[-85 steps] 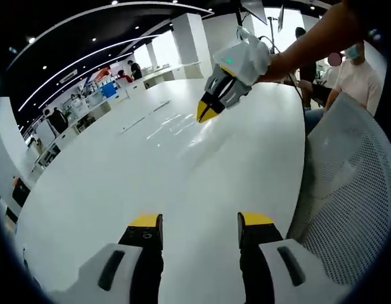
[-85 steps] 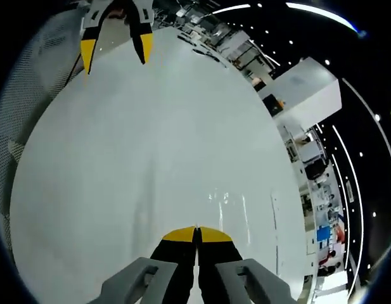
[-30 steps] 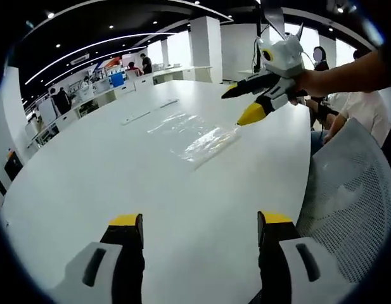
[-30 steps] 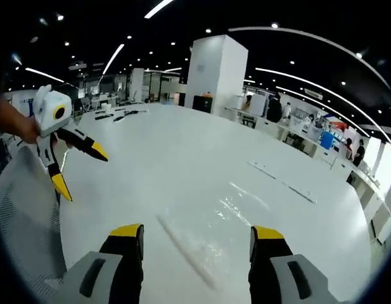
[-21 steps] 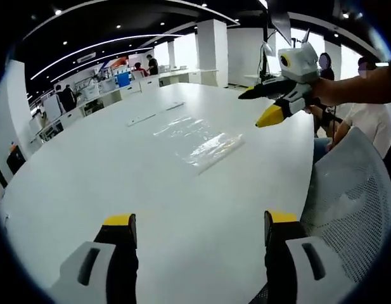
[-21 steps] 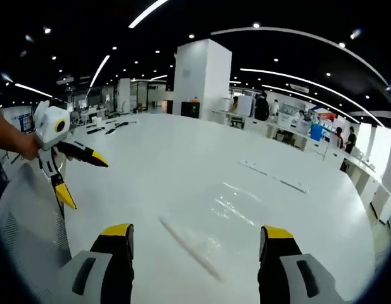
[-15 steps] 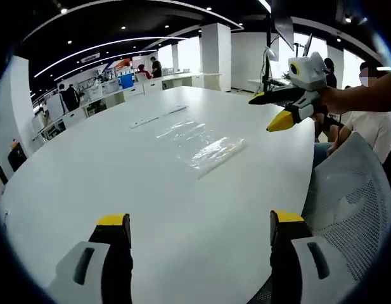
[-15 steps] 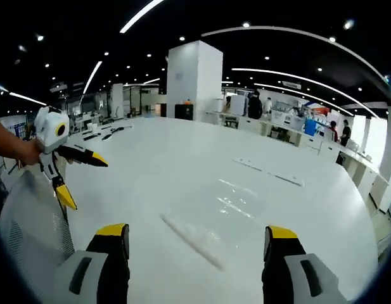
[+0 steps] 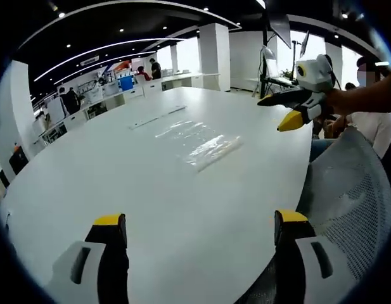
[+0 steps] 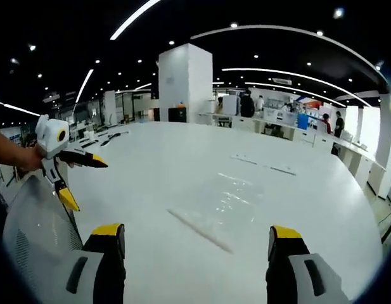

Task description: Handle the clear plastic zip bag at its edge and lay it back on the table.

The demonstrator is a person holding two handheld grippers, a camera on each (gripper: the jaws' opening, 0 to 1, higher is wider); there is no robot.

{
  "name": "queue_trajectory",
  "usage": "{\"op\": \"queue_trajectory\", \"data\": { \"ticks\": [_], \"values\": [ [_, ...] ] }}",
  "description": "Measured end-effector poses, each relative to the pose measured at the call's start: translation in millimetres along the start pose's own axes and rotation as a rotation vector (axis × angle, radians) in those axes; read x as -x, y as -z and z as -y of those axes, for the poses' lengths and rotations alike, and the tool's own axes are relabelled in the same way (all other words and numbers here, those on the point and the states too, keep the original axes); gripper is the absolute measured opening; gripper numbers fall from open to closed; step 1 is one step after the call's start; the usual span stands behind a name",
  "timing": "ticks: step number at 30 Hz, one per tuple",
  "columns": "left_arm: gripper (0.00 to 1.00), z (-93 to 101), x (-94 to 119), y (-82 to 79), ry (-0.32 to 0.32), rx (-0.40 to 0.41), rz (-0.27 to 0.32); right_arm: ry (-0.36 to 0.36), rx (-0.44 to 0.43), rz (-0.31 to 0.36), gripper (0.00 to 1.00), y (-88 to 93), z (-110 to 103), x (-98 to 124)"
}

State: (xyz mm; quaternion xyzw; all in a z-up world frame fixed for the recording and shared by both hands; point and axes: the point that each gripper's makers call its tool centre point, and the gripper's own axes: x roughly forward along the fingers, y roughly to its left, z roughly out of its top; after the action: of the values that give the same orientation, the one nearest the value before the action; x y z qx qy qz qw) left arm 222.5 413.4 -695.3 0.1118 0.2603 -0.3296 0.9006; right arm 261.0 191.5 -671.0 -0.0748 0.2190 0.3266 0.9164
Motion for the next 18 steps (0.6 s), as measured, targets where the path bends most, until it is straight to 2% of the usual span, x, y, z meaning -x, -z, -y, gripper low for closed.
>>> {"op": "queue_trajectory", "data": {
  "ticks": [3, 10, 12, 18],
  "values": [
    [0.99, 2.4, 5.0, -1.3, 0.002, 0.003, 0.022, 0.027, -0.016, 0.043, 0.96, -1.9, -2.1, 8.4],
    [0.99, 9.1, 14.4, -2.0, -0.036, -0.02, 0.032, 0.036, -0.004, 0.035, 0.97, 9.7, -14.9, 19.6],
    [0.99, 1.7, 14.3, 7.7, -0.057, -0.015, 0.02, 0.043, -0.018, 0.038, 0.98, 12.6, -17.0, 21.7],
    [0.99, -5.3, 16.3, 21.8, -0.084, 0.008, 0.017, 0.084, -0.018, 0.085, 1.0, 12.8, -20.1, 28.0]
  ]
}}
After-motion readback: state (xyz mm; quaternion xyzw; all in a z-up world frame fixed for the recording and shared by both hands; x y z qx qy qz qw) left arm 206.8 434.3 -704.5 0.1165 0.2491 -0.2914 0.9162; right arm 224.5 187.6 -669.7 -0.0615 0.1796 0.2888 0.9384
